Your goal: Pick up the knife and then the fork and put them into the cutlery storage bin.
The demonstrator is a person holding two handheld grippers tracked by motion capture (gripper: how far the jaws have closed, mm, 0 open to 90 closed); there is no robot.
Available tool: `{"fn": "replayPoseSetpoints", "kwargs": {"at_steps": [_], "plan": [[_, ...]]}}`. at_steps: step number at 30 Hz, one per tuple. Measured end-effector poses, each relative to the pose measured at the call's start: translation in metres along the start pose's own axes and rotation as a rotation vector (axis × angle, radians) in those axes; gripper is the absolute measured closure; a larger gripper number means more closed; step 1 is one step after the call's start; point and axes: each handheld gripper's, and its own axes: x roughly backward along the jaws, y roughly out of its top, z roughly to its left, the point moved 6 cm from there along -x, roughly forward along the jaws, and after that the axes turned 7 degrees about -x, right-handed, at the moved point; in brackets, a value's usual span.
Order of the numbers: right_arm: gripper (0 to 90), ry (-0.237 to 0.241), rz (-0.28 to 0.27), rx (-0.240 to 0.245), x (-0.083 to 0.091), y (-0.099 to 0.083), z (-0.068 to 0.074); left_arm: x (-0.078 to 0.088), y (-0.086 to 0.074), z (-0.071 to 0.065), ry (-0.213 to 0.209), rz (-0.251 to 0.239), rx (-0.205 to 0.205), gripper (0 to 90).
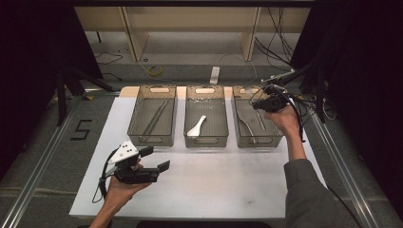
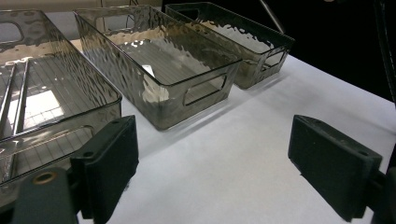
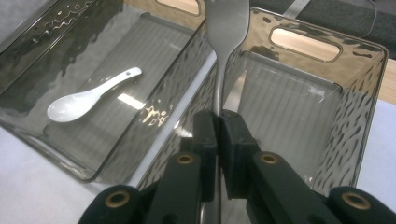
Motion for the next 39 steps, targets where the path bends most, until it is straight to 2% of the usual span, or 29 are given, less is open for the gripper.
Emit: {"fn": "replayPoseSetpoints", "kwargs": {"at_steps": [8,15,19,29,32,39], "plan": [[86.1,-0.031,0.001,-0.029,-0.01,-0.001,-0.01,0.0,0.0,0.0,0.0,0.0,0.001,15.6],[86.1,-0.031,0.005,-0.041,-0.018,-0.004,-0.011,0.0,0.0,0.0,-0.001,-0.001,0.001,15.6],[86.1,-0.026,-0.018,-0.057,-0.02,-0.007,-0.014,0.001,0.0,0.0,0.002,-0.001,0.001,15.6],[86.1,-0.047,0.017,-0.079,-0.037,-0.027,-0.023,0.001,0.0,0.0,0.001,0.0,0.002,15.6],[86.1,-0.037,0.021,-0.088,-0.04,-0.03,-0.024,0.0,0.0,0.0,0.0,0.0,0.003,15.6],[86.0,-0.047,0.038,-0.087,-0.045,-0.033,-0.023,0.001,0.0,0.0,0.002,0.0,0.003,15.7]]}}
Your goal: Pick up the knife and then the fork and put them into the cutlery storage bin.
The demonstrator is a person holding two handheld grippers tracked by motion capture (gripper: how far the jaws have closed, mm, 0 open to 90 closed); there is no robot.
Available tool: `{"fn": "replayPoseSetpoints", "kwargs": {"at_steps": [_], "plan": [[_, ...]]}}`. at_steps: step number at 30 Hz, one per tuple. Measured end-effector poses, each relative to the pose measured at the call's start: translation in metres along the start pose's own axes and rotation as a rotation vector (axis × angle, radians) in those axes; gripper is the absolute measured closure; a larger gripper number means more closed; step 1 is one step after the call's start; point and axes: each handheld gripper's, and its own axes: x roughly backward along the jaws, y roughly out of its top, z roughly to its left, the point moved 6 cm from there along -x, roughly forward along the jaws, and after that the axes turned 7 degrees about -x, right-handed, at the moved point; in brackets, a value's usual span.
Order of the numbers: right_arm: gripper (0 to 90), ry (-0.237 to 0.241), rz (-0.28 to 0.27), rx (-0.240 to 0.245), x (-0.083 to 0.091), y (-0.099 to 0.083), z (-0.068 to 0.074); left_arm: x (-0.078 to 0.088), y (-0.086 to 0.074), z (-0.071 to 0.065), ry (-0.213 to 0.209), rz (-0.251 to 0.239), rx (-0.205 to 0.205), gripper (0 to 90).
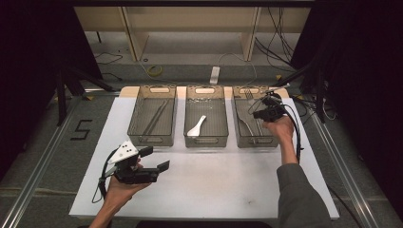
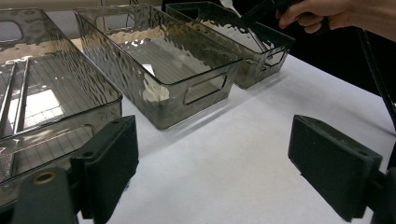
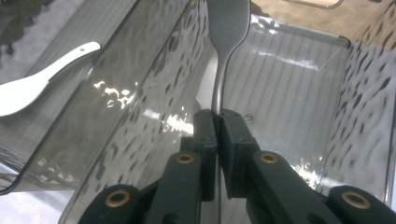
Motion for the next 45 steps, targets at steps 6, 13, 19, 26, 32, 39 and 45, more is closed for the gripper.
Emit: {"fn": "replayPoseSetpoints", "kwargs": {"at_steps": [6,13,19,26,32,39,45], "plan": [[85.9,-0.002,0.009,-0.005,-0.005,-0.005,-0.003,0.0,0.0,0.0,-0.002,-0.002,0.0,15.6],[81.7,0.001,0.038,-0.003,-0.01,-0.01,-0.002,0.0,0.0,-0.001,-0.003,-0.002,0.0,15.7],[66.8,0.024,0.043,-0.013,-0.009,-0.007,0.004,0.0,0.0,0.0,-0.004,-0.001,-0.003,15.6],[55.6,0.055,0.012,-0.02,0.001,-0.008,0.008,0.0,0.0,0.0,-0.006,-0.001,0.001,15.6],[46.5,0.086,-0.029,0.0,0.011,-0.012,0.018,0.0,0.0,0.0,-0.005,-0.002,0.004,15.6],[41.0,0.11,-0.062,0.041,0.023,-0.028,0.031,0.0,0.0,0.0,-0.007,-0.003,0.005,15.6],[39.6,0.143,-0.1,0.046,0.035,-0.038,0.037,0.0,0.0,-0.001,-0.007,-0.002,0.006,15.6]]}}
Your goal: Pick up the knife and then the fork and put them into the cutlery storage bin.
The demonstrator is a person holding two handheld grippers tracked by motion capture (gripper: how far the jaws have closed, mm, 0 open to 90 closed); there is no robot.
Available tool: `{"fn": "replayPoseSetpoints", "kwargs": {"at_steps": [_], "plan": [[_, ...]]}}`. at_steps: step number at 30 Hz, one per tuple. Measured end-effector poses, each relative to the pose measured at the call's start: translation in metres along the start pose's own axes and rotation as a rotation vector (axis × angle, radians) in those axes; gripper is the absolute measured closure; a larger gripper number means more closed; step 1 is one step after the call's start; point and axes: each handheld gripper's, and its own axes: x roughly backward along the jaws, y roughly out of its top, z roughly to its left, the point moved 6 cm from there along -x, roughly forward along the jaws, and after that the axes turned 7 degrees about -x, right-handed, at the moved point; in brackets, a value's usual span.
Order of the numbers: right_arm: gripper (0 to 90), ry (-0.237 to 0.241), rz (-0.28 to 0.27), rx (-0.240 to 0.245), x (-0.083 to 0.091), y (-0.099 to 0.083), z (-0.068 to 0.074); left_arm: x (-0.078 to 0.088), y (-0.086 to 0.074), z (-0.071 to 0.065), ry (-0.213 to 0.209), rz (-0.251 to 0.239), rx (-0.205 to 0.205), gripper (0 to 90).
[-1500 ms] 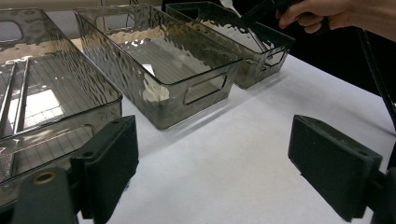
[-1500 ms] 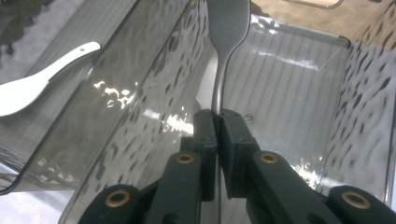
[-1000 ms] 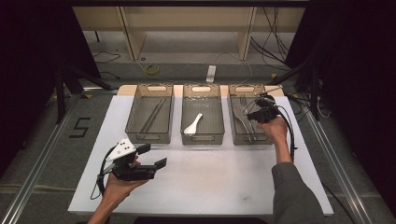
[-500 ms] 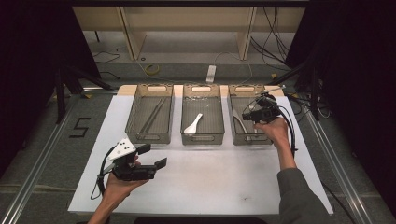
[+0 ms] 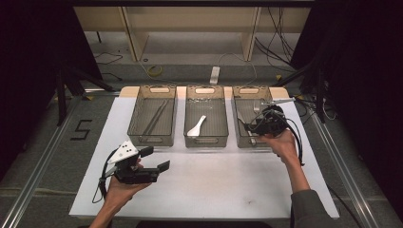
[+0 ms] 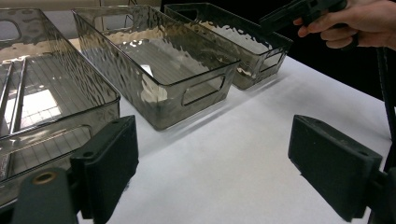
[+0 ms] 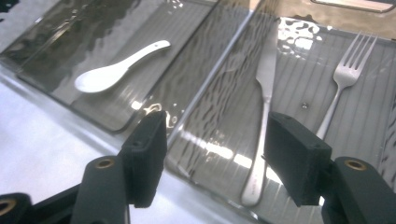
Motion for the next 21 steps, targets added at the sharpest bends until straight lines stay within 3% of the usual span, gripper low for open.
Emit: {"fn": "replayPoseSetpoints", "kwargs": {"at_steps": [11,15,21], "plan": [[35.0,0.049,-0.032,0.007,0.009,-0.014,0.016,0.0,0.0,0.0,-0.001,-0.001,0.0,15.6],[33.5,0.082,-0.065,-0.022,0.012,-0.019,0.021,0.0,0.0,0.0,-0.003,-0.003,0.002,15.6],[31.7,0.115,-0.12,-0.014,0.02,-0.027,0.032,0.001,0.001,0.001,-0.005,-0.01,0.011,15.6]]}}
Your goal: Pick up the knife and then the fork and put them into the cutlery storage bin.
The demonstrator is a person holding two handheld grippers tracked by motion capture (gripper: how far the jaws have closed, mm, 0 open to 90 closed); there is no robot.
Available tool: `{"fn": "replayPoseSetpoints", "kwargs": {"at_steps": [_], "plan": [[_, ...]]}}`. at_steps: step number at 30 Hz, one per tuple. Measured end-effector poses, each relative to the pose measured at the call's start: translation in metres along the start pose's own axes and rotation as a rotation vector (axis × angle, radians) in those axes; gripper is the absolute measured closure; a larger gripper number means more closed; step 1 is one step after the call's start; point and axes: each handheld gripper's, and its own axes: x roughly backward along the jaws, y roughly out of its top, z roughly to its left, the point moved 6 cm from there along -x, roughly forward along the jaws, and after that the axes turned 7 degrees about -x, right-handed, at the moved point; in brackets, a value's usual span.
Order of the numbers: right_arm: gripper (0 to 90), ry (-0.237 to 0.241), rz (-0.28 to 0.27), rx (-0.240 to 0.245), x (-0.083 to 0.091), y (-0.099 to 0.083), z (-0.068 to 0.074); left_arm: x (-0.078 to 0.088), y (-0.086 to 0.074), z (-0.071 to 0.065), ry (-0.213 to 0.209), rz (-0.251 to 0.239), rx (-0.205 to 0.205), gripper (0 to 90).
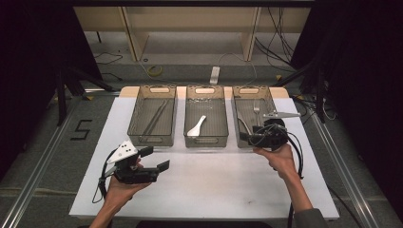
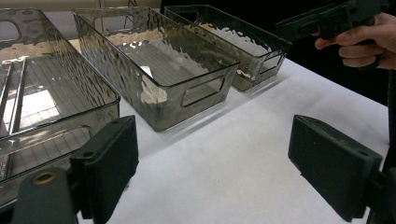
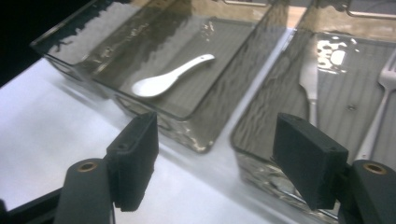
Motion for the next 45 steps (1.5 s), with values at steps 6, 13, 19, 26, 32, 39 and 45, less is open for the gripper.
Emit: {"fn": "replayPoseSetpoints", "kwargs": {"at_steps": [6,13,19,26,32,39,45], "plan": [[30.4,0.009,-0.02,0.037,0.001,-0.011,0.008,0.0,0.0,0.0,-0.002,-0.001,0.0,15.6],[28.8,0.036,-0.046,0.05,0.005,-0.024,0.013,0.0,0.0,0.0,-0.003,0.0,0.0,15.5],[27.3,0.069,-0.076,0.055,0.012,-0.032,0.023,-0.002,0.0,-0.001,-0.007,0.006,-0.004,15.6],[25.9,0.1,-0.104,0.068,0.016,-0.042,0.032,-0.002,0.0,-0.002,-0.009,0.009,-0.007,15.5],[24.3,0.119,-0.111,0.063,0.022,-0.056,0.038,-0.004,0.001,-0.003,-0.019,0.007,-0.008,15.5],[23.3,0.113,-0.136,0.066,0.03,-0.065,0.04,-0.003,0.001,-0.004,-0.027,0.005,-0.003,15.4],[23.1,0.121,-0.137,0.063,0.033,-0.072,0.042,-0.004,0.0,-0.005,-0.03,0.012,-0.01,15.5]]}}
